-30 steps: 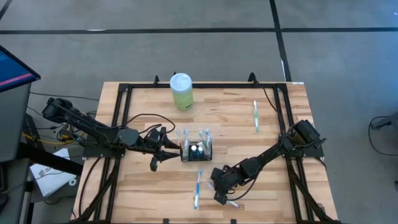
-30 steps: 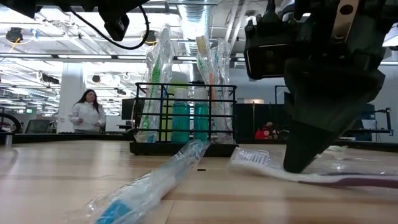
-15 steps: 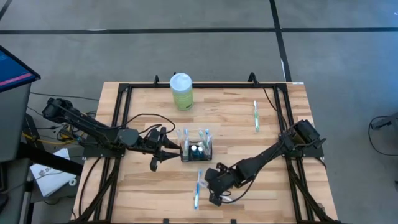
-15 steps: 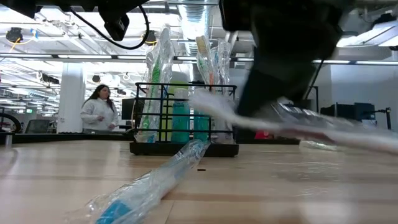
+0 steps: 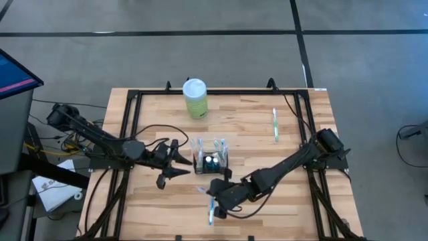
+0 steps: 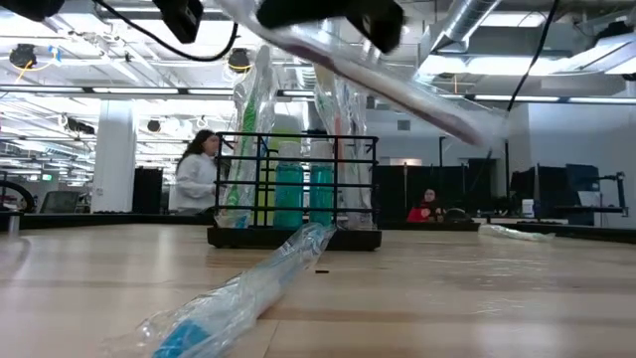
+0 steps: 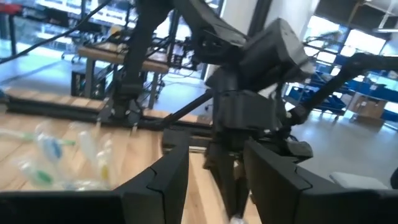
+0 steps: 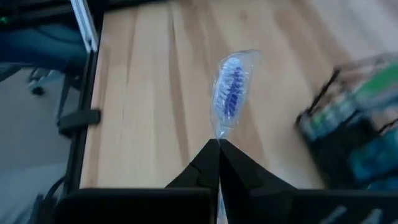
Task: Pick & Place toothbrushing station
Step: Put the purple toothbrush into the wire organizer
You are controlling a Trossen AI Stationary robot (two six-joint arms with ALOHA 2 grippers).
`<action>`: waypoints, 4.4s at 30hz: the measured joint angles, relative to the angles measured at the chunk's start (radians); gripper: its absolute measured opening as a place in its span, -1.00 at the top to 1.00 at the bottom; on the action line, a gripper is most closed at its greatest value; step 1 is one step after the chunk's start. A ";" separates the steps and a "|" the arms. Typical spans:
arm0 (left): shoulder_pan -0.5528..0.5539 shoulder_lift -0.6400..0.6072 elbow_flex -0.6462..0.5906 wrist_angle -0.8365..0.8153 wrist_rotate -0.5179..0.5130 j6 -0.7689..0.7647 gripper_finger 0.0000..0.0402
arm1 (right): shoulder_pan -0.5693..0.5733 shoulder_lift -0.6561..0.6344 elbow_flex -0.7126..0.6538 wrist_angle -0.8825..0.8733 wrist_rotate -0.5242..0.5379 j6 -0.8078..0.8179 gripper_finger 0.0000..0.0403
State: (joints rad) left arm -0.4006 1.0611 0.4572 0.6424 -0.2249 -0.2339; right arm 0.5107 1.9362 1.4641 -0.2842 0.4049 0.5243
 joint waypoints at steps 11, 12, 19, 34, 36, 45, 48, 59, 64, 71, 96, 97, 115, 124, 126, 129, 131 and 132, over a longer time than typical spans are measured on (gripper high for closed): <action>-0.034 0.000 -0.001 0.051 0.003 0.060 0.27 | 0.000 -0.101 0.065 0.033 0.208 -0.165 1.00; -0.034 0.000 -0.001 0.063 0.003 0.072 0.27 | 0.000 -0.111 0.064 0.057 0.215 -0.186 1.00; -0.033 0.000 -0.001 0.101 0.002 0.080 0.27 | -0.028 -0.122 0.063 0.191 0.224 -0.313 1.00; -0.023 0.008 -0.001 0.153 -0.038 0.107 0.27 | -0.109 -0.124 0.064 0.289 0.189 -0.379 1.00; -0.022 0.016 -0.001 0.169 -0.039 0.123 0.27 | -0.118 -0.124 0.064 0.290 0.183 -0.378 1.00; -0.011 0.017 -0.001 0.242 -0.040 0.171 0.28 | -0.141 -0.124 0.064 0.298 0.146 -0.378 1.00; -0.011 0.026 -0.001 0.246 -0.052 0.171 0.35 | -0.141 -0.124 0.064 0.307 0.143 -0.390 1.00; -0.007 0.060 -0.001 0.255 -0.083 0.197 0.93 | -0.138 -0.123 0.064 0.318 0.142 -0.392 1.00; -0.007 0.060 -0.001 0.257 -0.081 0.201 0.92 | -0.138 -0.124 0.065 0.299 0.142 -0.392 1.00; -0.007 0.061 -0.002 0.256 -0.077 0.201 0.95 | -0.133 -0.125 0.066 0.275 0.114 -0.389 1.00; -0.008 0.058 -0.001 0.289 -0.052 0.200 0.76 | -0.133 -0.121 0.061 0.199 0.078 -0.352 1.00; -0.008 0.058 -0.001 0.289 -0.050 0.200 0.76 | -0.133 -0.121 0.062 0.200 0.078 -0.352 1.00; -0.008 0.060 -0.002 0.263 -0.098 0.230 0.97 | -0.120 -0.121 0.062 0.132 0.097 -0.347 1.00; 0.016 0.063 -0.058 0.291 -0.152 0.238 0.97 | -0.105 -0.130 0.062 0.063 0.177 -0.322 1.00; 0.029 0.063 -0.069 0.291 -0.151 0.242 0.97 | -0.101 -0.131 0.062 0.062 0.182 -0.322 1.00; 0.043 0.065 -0.084 0.297 -0.151 0.247 0.97 | -0.090 -0.143 0.062 0.048 0.207 -0.322 1.00; 0.049 0.071 -0.095 0.318 -0.150 0.248 0.97 | -0.085 -0.147 0.063 0.053 0.221 -0.322 1.00; 0.051 0.073 -0.099 0.332 -0.151 0.253 0.97 | -0.082 -0.149 0.063 0.049 0.226 -0.325 1.00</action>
State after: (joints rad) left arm -0.3500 1.1340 0.3582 0.9748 -0.3757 0.0196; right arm 0.4286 1.7870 1.5269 -0.2356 0.6310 0.1993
